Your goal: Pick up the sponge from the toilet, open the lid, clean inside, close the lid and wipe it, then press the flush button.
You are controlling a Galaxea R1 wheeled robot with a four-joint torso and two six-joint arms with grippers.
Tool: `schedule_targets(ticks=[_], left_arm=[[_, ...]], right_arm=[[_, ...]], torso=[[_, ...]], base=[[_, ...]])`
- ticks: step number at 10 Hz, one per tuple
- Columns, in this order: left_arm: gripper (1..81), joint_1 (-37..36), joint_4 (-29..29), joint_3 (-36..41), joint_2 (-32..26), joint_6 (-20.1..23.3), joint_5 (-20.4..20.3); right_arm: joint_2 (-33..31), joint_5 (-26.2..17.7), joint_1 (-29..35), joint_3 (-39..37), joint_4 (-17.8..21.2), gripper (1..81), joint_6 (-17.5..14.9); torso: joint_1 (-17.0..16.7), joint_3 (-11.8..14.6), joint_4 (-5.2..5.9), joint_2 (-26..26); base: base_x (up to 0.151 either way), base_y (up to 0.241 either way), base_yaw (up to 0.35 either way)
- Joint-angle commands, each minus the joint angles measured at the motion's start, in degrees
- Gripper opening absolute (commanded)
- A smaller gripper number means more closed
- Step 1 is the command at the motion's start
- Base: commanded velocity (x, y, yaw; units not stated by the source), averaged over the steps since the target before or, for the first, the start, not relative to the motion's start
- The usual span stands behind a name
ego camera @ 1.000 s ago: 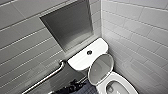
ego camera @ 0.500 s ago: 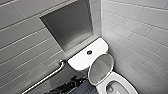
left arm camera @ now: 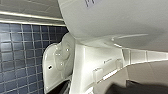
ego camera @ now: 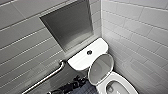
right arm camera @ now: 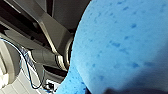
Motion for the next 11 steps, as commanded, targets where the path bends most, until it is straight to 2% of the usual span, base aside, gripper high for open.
schedule_targets(ticks=[1,2,5,6,8,9,11], left_arm=[[81.1,-6.04,1.10,2.07,2.31,-0.50,-1.39],[81.1,-5.86,3.03,4.10,2.07,-0.76,-3.95],[81.1,-5.52,5.24,10.15,1.46,-1.99,-6.05],[81.1,-5.52,7.59,13.84,0.93,-2.51,-6.85],[81.1,-4.20,16.81,21.74,-0.47,-7.43,-6.68],[81.1,-3.32,20.00,24.40,-1.62,-8.59,-6.06],[81.1,-2.00,20.70,24.41,-5.21,-8.41,-4.57]], right_arm=[[0.71,-3.38,-2.05,-0.15,-1.91,1.0,0.19],[0.89,-4.43,-1.70,-0.15,-1.91,1.0,0.11],[1.68,-5.84,-0.82,-0.15,-2.08,1.0,0.11],[1.68,-6.28,-0.55,-0.15,-2.08,1.0,0.11],[2.03,-7.41,0.15,-0.23,-1.99,1.0,0.11],[2.38,-7.95,0.67,-0.32,-1.99,1.0,0.02],[2.73,-8.22,0.76,-0.50,-1.99,1.0,-0.07]], torso=[[0.00,0.00,0.00,0.00],[0.00,0.00,0.00,0.00],[0.00,0.00,0.00,0.00],[0.00,0.00,0.00,0.00],[0.00,0.00,0.00,0.00],[0.00,0.00,0.00,0.00],[0.00,0.00,0.00,0.00]], base=[[0.000,0.000,0.000],[0.000,0.000,0.000],[0.000,0.000,0.000],[0.000,0.000,0.000],[0.000,0.000,0.000],[0.000,0.000,0.000],[0.000,0.000,0.000]])
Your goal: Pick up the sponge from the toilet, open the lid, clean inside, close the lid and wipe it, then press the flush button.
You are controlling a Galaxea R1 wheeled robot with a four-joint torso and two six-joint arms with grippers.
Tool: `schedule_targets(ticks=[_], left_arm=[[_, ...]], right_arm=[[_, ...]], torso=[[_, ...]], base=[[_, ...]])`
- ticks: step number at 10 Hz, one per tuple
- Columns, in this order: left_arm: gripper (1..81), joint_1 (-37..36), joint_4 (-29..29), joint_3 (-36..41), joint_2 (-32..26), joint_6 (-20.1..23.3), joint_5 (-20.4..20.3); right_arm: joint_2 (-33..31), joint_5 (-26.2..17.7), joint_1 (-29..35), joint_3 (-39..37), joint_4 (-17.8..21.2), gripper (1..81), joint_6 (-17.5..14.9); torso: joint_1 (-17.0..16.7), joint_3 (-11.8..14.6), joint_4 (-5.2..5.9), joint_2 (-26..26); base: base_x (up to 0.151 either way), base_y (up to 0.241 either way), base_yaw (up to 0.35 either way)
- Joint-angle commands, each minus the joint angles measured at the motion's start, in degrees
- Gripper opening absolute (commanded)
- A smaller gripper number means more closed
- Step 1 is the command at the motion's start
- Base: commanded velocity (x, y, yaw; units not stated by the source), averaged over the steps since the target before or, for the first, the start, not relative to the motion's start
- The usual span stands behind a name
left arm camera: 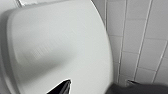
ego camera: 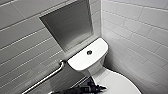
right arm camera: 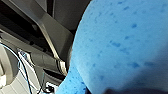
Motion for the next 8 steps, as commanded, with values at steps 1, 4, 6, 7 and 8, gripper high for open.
schedule_targets(ticks=[1,4,6,7,8], left_arm=[[81.1,-2.41,4.62,0.83,-6.98,-1.79,1.96],[81.1,5.85,12.60,-5.40,-12.89,-1.44,3.11],[81.1,11.39,19.02,-11.20,-14.47,-1.35,3.02],[81.1,14.46,22.36,-12.88,-14.56,0.13,3.11],[81.1,17.45,25.96,-13.50,-14.39,4.07,3.11]], right_arm=[[0.92,-3.48,-2.17,0.26,-1.88,1.0,0.02],[1.09,-3.48,-1.91,0.18,-1.88,1.0,0.11],[1.09,-3.48,-1.65,0.17,-1.97,1.0,0.11],[1.09,-3.48,-1.56,0.17,-1.88,1.0,0.11],[1.09,-3.48,-1.47,0.17,-1.88,1.0,0.11]], torso=[[0.00,-0.02,0.00,0.00],[0.00,0.00,0.00,0.00],[0.00,0.00,0.00,0.00],[0.00,0.00,0.00,0.00],[0.00,0.00,0.00,0.00]], base=[[0.000,0.000,0.000],[0.000,0.000,0.000],[0.000,0.000,0.000],[0.000,0.000,0.000],[0.000,0.000,0.000]])
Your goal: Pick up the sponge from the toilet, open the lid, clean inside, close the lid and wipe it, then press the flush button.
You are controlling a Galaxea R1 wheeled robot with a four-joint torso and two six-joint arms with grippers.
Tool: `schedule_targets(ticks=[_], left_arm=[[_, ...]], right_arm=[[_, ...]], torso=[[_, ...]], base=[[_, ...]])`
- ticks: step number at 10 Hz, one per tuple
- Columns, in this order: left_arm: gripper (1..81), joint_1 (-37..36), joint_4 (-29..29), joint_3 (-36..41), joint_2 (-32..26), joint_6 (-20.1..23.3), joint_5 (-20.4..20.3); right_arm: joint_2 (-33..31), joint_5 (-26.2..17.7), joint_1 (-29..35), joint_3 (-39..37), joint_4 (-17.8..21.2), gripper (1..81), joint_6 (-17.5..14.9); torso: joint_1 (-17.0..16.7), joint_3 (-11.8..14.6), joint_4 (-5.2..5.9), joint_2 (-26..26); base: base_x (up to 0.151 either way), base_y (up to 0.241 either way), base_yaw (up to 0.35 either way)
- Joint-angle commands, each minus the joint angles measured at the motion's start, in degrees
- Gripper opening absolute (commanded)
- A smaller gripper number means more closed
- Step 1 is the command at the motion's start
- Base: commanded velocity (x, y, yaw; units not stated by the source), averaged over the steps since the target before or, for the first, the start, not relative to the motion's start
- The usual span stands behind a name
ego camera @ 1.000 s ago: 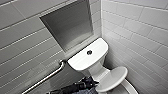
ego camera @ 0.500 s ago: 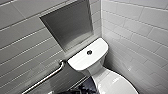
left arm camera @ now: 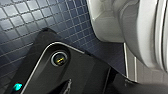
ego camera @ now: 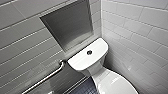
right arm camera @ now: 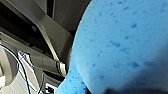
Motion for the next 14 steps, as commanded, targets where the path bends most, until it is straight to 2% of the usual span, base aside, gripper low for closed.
schedule_targets(ticks=[1,2,3,9,10,11,12,13,14], left_arm=[[81.1,4.85,11.63,-2.69,-1.81,7.72,0.36],[81.1,8.19,12.70,-3.48,-1.73,9.65,2.54],[81.1,10.57,13.04,-3.83,-1.81,9.48,4.67],[81.1,16.99,12.96,-6.63,-2.87,9.82,3.00],[81.1,18.57,10.69,-8.30,-2.09,12.96,3.95],[81.1,19.98,5.17,-11.62,-0.42,21.30,5.90],[81.1,21.29,-1.34,-16.37,1.95,29.47,6.16],[81.1,22.70,-4.96,-21.12,4.76,35.47,6.43],[81.1,24.19,-7.43,-25.52,8.10,39.78,8.87]], right_arm=[[0.84,-3.37,-1.66,0.79,-1.87,1.0,0.08],[0.92,-3.37,-1.57,0.79,-1.87,1.0,0.08],[1.10,-3.37,-1.57,0.70,-1.87,1.0,0.08],[1.45,-4.69,-0.52,0.70,-2.05,1.0,-0.27],[1.36,-4.69,-0.61,0.70,-1.96,1.0,-0.09],[1.28,-4.69,-0.61,0.70,-1.96,1.0,-0.01],[1.36,-4.69,-0.69,0.70,-1.87,1.0,0.08],[1.36,-4.69,-0.61,0.70,-1.87,1.0,0.08],[1.36,-4.69,-0.52,0.70,-1.52,1.0,0.08]], torso=[[0.00,0.00,0.00,0.00],[0.00,0.00,0.00,0.00],[0.00,0.00,0.00,0.00],[0.00,0.00,0.00,-0.02],[0.00,0.02,0.00,-0.02],[0.00,0.02,0.00,-0.02],[0.00,0.02,0.00,-0.02],[0.00,0.02,0.00,-0.02],[0.00,0.02,0.00,-0.02]], base=[[0.000,0.000,0.000],[0.000,0.000,0.000],[0.000,0.000,0.000],[0.000,0.000,0.000],[0.000,0.000,0.000],[0.000,0.000,0.000],[0.000,0.000,0.000],[0.000,0.000,0.000],[0.000,0.000,0.000]])
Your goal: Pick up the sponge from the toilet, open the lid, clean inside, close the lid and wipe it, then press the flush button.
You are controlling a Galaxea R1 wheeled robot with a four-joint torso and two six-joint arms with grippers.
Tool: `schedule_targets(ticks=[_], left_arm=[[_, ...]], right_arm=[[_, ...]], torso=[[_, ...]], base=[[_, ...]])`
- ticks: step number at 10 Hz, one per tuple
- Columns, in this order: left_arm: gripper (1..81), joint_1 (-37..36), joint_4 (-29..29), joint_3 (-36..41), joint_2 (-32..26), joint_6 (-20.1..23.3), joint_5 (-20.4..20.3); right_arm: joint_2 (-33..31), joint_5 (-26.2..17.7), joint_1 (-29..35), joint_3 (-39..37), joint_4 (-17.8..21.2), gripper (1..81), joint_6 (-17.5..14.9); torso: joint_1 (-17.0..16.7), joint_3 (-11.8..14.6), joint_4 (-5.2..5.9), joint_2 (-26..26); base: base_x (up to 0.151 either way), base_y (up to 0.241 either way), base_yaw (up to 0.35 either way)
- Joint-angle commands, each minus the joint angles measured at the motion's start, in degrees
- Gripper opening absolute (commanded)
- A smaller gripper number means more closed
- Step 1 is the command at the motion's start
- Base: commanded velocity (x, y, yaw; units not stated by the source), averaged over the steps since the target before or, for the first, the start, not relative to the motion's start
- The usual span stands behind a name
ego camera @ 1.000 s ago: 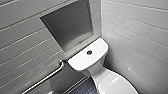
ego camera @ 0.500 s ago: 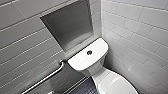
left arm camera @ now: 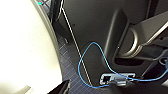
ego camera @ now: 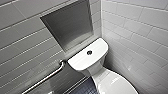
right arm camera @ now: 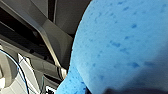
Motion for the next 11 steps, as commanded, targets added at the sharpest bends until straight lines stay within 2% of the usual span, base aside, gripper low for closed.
schedule_targets(ticks=[1,2,3,7,8,9,10,11], left_arm=[[81.1,4.53,-11.79,-11.93,8.23,15.82,10.43],[81.1,5.59,-13.02,-12.02,10.24,16.69,17.00],[81.1,5.76,-13.55,-12.11,11.31,16.08,21.34],[81.1,9.11,-16.10,-8.42,6.39,16.08,15.98],[81.1,9.11,-16.36,-8.50,6.83,17.46,16.94],[81.1,9.37,-20.63,-8.42,7.26,21.77,19.31],[81.1,9.46,-31.85,-8.42,7.80,28.60,23.52],[81.1,9.46,-42.82,-8.24,7.97,38.40,24.77]], right_arm=[[0.95,-3.28,-1.76,0.70,-1.05,1.0,0.19],[0.77,-3.28,-1.76,0.70,-0.96,1.0,0.19],[0.77,-3.37,-1.67,0.70,-1.05,1.0,0.19],[0.60,-3.89,-0.88,0.52,-1.14,1.0,0.20],[0.51,-5.20,-1.05,0.35,-1.14,1.0,0.19],[0.33,-5.48,-1.15,-0.27,-1.75,1.0,0.19],[0.33,-5.65,-1.32,-0.88,-1.40,1.0,0.19],[0.24,-6.08,-1.41,-1.15,-1.32,1.0,0.28]], torso=[[0.00,0.00,0.00,0.00],[0.00,0.00,0.00,0.00],[0.00,0.00,0.00,0.00],[0.00,0.00,0.00,0.00],[0.00,0.00,0.00,0.00],[0.00,0.00,0.00,0.00],[0.00,0.00,0.00,0.00],[0.00,0.00,0.00,0.00]], base=[[0.000,0.000,0.000],[0.000,0.000,0.000],[0.000,0.000,0.000],[0.000,0.000,0.000],[0.000,0.000,0.000],[0.000,0.000,0.000],[0.000,0.000,0.000],[0.000,0.000,0.000]])
